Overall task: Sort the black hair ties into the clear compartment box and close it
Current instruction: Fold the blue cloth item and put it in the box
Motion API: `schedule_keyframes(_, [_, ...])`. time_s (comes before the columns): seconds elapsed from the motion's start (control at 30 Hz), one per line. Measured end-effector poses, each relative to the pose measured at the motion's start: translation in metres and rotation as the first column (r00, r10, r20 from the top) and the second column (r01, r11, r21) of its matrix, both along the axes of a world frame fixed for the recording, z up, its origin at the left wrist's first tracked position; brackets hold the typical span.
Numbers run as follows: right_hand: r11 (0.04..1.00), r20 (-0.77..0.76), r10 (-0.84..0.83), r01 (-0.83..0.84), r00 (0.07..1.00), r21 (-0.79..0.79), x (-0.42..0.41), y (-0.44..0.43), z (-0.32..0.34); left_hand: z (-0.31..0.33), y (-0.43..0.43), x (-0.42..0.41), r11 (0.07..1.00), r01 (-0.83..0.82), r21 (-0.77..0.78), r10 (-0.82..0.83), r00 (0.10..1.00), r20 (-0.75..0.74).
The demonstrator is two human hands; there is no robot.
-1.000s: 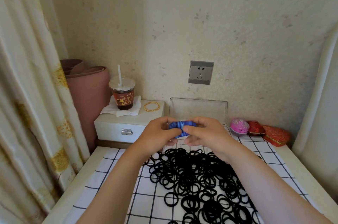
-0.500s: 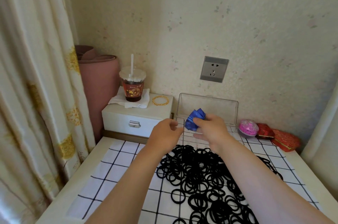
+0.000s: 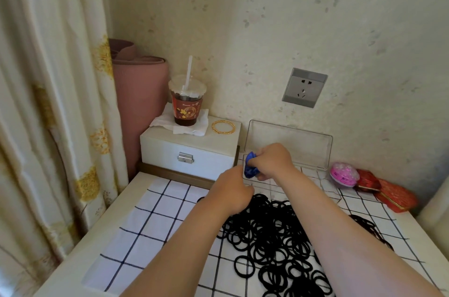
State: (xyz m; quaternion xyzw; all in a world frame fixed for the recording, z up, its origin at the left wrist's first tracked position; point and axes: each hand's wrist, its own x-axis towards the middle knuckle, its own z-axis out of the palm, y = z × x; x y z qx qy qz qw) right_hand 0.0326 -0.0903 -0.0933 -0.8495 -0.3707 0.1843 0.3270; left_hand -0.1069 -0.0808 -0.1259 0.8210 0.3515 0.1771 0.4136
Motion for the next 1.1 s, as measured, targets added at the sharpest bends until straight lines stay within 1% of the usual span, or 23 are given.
schedule_keyframes(0.07, [0.999, 0.104, 0.026, -0.022, 0.994, -0.041, -0.005, 0.003, -0.002, -0.002, 0.0, -0.001, 0.999, 0.009, 0.031, -0.009, 1.0, 0.005])
schedule_keyframes(0.13, [0.999, 0.149, 0.021, -0.015, 0.989, -0.042, -0.006, 0.005, -0.007, -0.004, -0.001, -0.001, 0.998, 0.021, 0.053, -0.022, 1.0, 0.014])
schedule_keyframes(0.27, [0.999, 0.199, 0.009, -0.02, 0.98, 0.05, -0.01, 0.005, -0.015, -0.007, -0.001, -0.002, 0.993, 0.044, 0.11, -0.044, 0.999, -0.003])
schedule_keyframes(0.33, [0.993, 0.205, 0.036, -0.058, 0.978, 0.103, -0.012, 0.0, -0.015, -0.008, 0.0, -0.003, 0.982, 0.063, 0.176, -0.053, 0.997, -0.058])
schedule_keyframes(0.37, [0.991, 0.206, 0.062, -0.085, 0.977, 0.105, -0.011, -0.004, -0.014, -0.009, 0.0, -0.003, 0.975, 0.073, 0.21, -0.056, 0.995, -0.087])
schedule_keyframes(0.43, [0.988, 0.229, 0.145, -0.155, 0.962, 0.025, -0.01, -0.014, -0.008, -0.009, 0.001, -0.004, 0.963, 0.091, 0.254, -0.058, 0.989, -0.133])
schedule_keyframes(0.5, [0.969, 0.245, 0.244, -0.23, 0.938, -0.086, -0.006, -0.025, -0.003, -0.007, 0.002, -0.004, 0.958, 0.095, 0.27, -0.058, 0.988, -0.141])
schedule_keyframes(0.57, [0.958, 0.31, 0.284, -0.259, 0.907, -0.121, -0.003, -0.037, -0.004, -0.007, 0.003, -0.004, 0.959, 0.088, 0.268, -0.054, 0.99, -0.133])
schedule_keyframes(0.6, [0.952, 0.38, 0.305, -0.272, 0.873, -0.14, -0.002, -0.043, -0.006, -0.006, 0.003, -0.004, 0.96, 0.085, 0.268, -0.052, 0.99, -0.127])
schedule_keyframes(0.67, [0.921, 0.513, 0.388, -0.302, 0.765, -0.246, -0.003, -0.05, -0.012, -0.005, 0.003, -0.005, 0.964, 0.082, 0.252, -0.057, 0.993, -0.106])
schedule_keyframes(0.7, [0.903, 0.549, 0.427, -0.307, 0.718, -0.302, -0.003, -0.051, -0.015, -0.005, 0.003, -0.005, 0.968, 0.08, 0.236, -0.06, 0.994, -0.09])
schedule_keyframes(0.77, [0.877, 0.566, 0.473, -0.303, 0.675, -0.373, -0.006, -0.051, -0.02, -0.004, 0.004, -0.006, 0.974, 0.078, 0.214, -0.062, 0.995, -0.077])
schedule_keyframes(0.87, [0.857, 0.565, 0.504, -0.3, 0.653, -0.418, -0.011, -0.045, -0.021, -0.005, 0.005, -0.007, 0.973, 0.074, 0.22, -0.056, 0.995, -0.088])
schedule_keyframes(1.0, [0.9, 0.599, 0.429, -0.261, 0.676, -0.35, -0.006, -0.036, -0.014, -0.007, 0.006, -0.01, 0.97, 0.096, 0.225, -0.08, 0.994, -0.081])
schedule_keyframes(1.1, [0.87, 0.524, 0.468, -0.267, 0.712, -0.414, -0.004, -0.031, -0.018, -0.006, 0.009, -0.01, 0.969, 0.111, 0.221, -0.097, 0.993, -0.072])
